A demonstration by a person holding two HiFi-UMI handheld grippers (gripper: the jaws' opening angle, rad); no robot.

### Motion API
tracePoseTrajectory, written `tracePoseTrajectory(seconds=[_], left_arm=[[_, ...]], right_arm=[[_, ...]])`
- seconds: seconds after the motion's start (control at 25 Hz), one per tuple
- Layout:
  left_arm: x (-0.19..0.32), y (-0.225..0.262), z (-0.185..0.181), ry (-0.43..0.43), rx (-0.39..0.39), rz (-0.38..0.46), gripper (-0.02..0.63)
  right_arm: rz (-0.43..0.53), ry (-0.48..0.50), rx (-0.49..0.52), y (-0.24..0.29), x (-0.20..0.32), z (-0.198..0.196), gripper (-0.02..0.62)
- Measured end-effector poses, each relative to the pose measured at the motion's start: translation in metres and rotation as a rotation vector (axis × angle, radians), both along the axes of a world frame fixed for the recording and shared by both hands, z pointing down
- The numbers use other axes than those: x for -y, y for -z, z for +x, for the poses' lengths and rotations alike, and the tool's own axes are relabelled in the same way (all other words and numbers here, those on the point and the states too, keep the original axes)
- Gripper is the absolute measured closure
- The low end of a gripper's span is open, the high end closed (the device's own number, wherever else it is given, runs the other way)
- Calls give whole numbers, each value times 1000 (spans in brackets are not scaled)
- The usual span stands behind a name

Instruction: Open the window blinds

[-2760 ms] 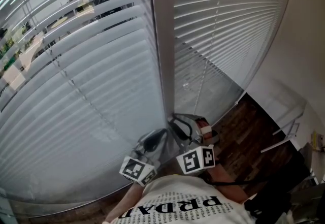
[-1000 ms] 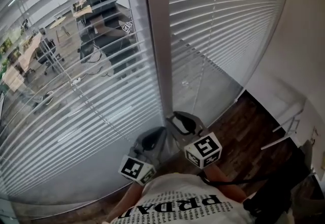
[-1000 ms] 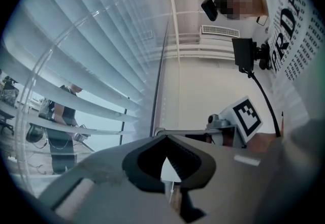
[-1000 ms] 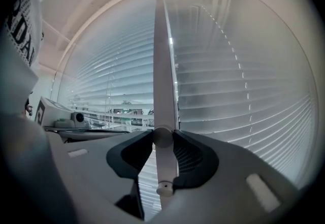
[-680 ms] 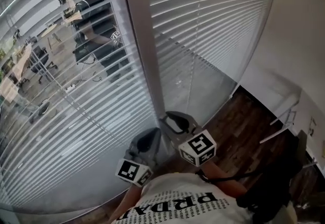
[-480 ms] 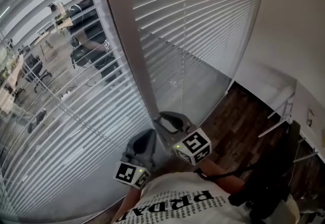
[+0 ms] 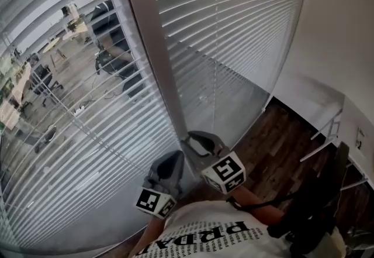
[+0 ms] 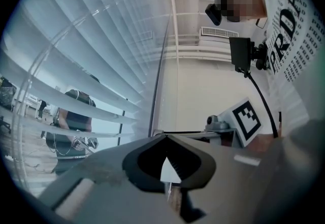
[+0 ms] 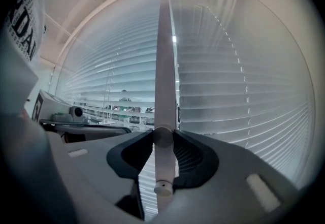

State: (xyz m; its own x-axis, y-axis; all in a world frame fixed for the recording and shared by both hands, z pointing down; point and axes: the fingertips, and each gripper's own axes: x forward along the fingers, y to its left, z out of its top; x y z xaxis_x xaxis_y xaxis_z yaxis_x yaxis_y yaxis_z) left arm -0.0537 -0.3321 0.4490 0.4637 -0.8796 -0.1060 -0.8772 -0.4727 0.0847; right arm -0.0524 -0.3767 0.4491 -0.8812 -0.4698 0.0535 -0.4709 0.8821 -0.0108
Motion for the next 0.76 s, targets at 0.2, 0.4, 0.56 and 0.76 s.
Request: tracePoseTrajectory(seconds=[0.2,0.4,0.56,0.76], left_arm=[[-3,-2,-2,2,4,-6,611],[-4,0,-1,6,8,-9,612],[-3,3,-4,8,7,-11,611],[-1,4,-9,4,12,-6,611]], right_arm=[[10,-6,5,0,-1,0,463],[7,-6,16,5,-2,1,463],[7,-1,14,6,-2,-2,462],[23,0,19,9,0,-7,462]])
